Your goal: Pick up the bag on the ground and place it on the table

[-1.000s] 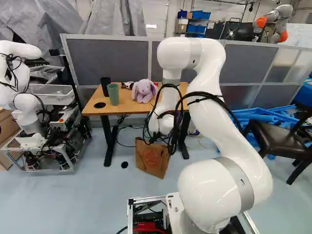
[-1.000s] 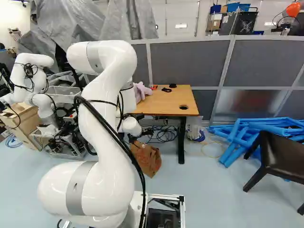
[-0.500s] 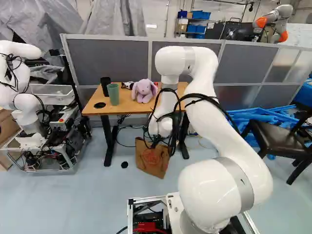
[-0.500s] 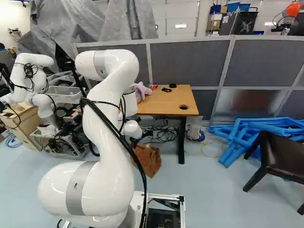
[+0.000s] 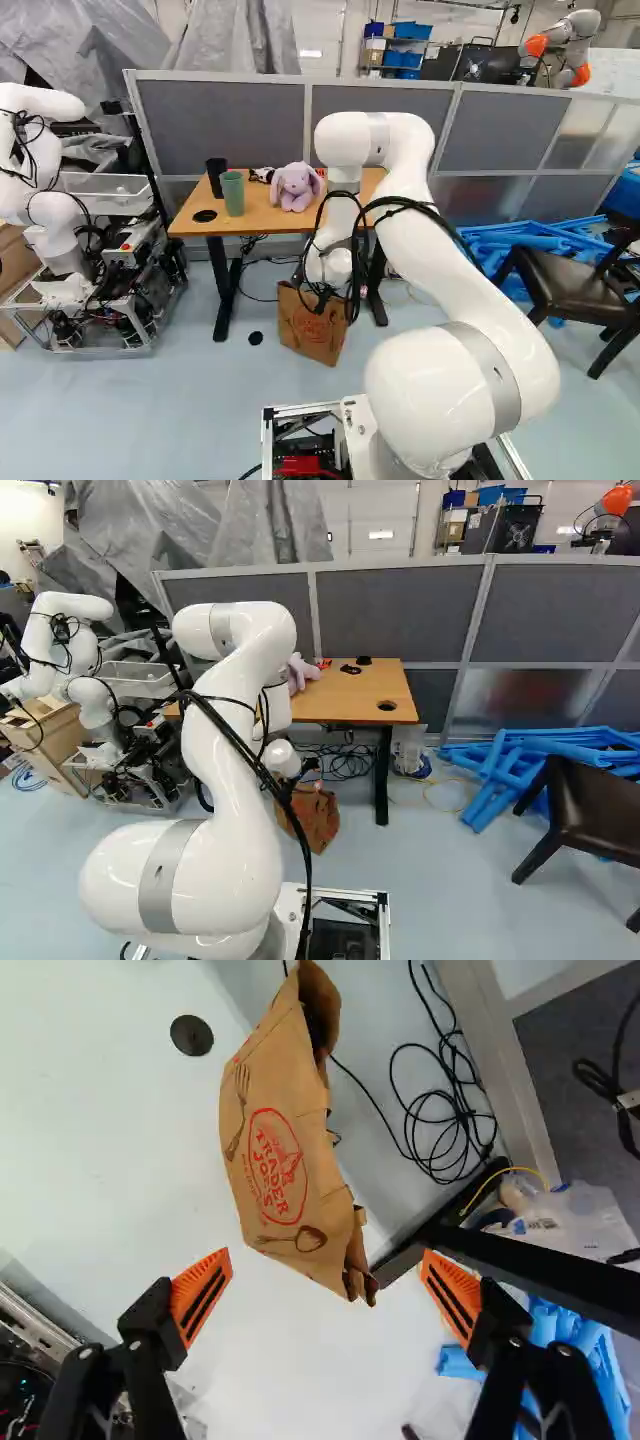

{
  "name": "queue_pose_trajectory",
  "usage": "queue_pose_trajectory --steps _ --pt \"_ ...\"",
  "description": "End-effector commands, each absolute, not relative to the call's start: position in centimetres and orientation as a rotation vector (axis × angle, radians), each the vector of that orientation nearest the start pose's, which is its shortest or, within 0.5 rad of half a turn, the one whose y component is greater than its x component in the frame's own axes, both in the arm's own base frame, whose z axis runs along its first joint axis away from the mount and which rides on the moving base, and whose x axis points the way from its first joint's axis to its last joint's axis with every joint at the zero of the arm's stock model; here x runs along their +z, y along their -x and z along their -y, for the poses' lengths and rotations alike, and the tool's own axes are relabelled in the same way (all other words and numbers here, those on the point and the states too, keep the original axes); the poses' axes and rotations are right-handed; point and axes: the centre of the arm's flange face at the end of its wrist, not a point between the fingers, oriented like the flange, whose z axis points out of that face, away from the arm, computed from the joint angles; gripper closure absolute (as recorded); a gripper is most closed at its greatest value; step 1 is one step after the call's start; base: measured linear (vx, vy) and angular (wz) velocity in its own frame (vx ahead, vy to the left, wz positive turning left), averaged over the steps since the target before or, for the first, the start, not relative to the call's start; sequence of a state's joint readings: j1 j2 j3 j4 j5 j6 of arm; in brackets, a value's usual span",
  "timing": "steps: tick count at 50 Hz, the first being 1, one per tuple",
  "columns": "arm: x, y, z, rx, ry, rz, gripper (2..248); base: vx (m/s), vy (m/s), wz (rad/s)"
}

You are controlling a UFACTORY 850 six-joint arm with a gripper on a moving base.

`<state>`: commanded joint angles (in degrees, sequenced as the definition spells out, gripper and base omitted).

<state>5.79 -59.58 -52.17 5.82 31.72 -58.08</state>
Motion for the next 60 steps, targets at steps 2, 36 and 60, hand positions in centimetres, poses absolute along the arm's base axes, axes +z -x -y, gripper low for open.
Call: queue_pose_trajectory --steps 2,36,60 --pt "3.5 -46.5 -4.2 -0.608 2.88 1.617 3 0.0 0.0 0.0" --pt "-1.6 -48.7 -5.0 -0.602 2.862 1.647 3 0.0 0.0 0.0" --pt "-5.6 -52.3 -6.9 -0.676 2.837 1.685 3 0.0 0.0 0.0"
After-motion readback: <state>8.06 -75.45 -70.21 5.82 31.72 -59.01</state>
